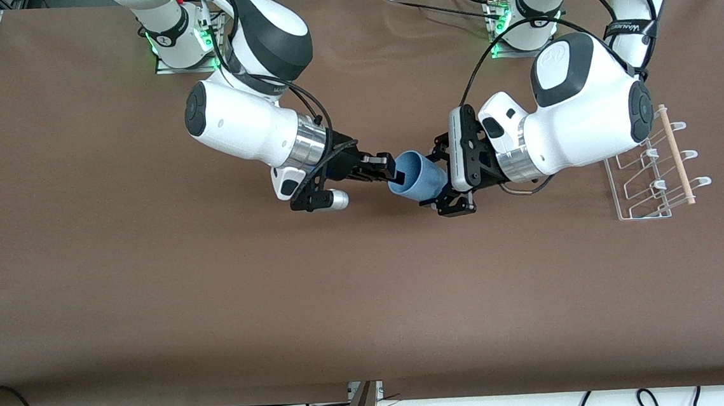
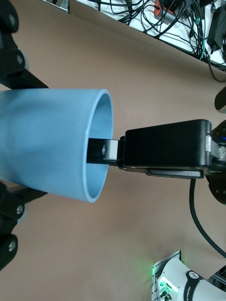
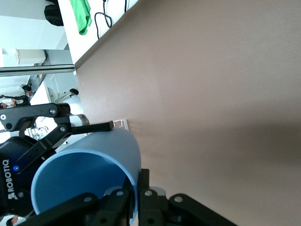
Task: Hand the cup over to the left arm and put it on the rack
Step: 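Close the left gripper on the cup's rim beside the right gripper, then open the right gripper and withdraw while the left gripper carries the cup, then hang the cup upside down on the rack prongs with the left gripper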
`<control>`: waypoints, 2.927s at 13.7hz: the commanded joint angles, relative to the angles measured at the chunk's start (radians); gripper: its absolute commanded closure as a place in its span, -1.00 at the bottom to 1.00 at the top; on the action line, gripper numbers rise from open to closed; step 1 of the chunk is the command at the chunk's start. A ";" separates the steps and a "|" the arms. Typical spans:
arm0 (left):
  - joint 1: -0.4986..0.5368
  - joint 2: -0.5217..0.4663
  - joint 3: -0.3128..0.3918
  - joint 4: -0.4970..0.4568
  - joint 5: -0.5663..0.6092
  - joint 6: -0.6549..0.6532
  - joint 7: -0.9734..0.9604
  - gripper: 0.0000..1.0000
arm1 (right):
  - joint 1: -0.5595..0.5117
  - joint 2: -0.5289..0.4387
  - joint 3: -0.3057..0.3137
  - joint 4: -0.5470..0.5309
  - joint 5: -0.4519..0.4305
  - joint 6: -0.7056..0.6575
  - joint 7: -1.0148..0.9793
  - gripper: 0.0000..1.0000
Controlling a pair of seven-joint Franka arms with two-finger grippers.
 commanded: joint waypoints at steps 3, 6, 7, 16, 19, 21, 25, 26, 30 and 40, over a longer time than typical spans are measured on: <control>0.016 0.008 0.000 0.012 -0.016 -0.016 0.038 0.91 | -0.003 -0.002 0.004 0.022 0.011 -0.001 -0.008 -1.00; 0.016 0.006 0.002 0.013 -0.016 -0.027 0.035 0.90 | -0.011 -0.004 0.001 0.024 0.011 -0.006 -0.008 -1.00; 0.019 0.005 0.005 0.013 -0.015 -0.031 0.028 0.90 | -0.017 -0.010 -0.003 0.025 0.011 -0.020 -0.008 -1.00; 0.101 -0.003 0.035 0.024 0.472 -0.370 -0.031 0.89 | -0.254 -0.091 -0.023 0.070 -0.211 -0.510 -0.195 -1.00; 0.101 0.003 0.045 0.019 0.742 -0.471 -0.116 0.88 | -0.262 -0.109 -0.091 0.070 -0.360 -0.584 -0.201 -1.00; 0.098 0.009 0.058 0.018 0.874 -0.554 -0.156 0.87 | -0.262 -0.120 -0.132 0.070 -0.430 -0.648 -0.206 -1.00; 0.102 0.026 0.098 0.010 1.112 -0.640 -0.244 0.84 | -0.262 -0.169 -0.233 0.061 -0.576 -0.765 -0.304 -1.00; 0.099 0.026 0.114 0.012 1.148 -0.666 -0.281 0.84 | -0.264 -0.183 -0.247 0.058 -0.617 -0.792 -0.327 -1.00; 0.052 0.074 0.114 0.010 1.440 -0.856 -0.411 0.85 | -0.311 -0.302 -0.252 -0.034 -0.739 -0.805 -0.341 -1.00; 0.053 0.217 0.127 -0.069 1.578 -1.109 -1.024 0.88 | -0.399 -0.527 -0.275 -0.189 -0.727 -0.813 -0.361 -1.00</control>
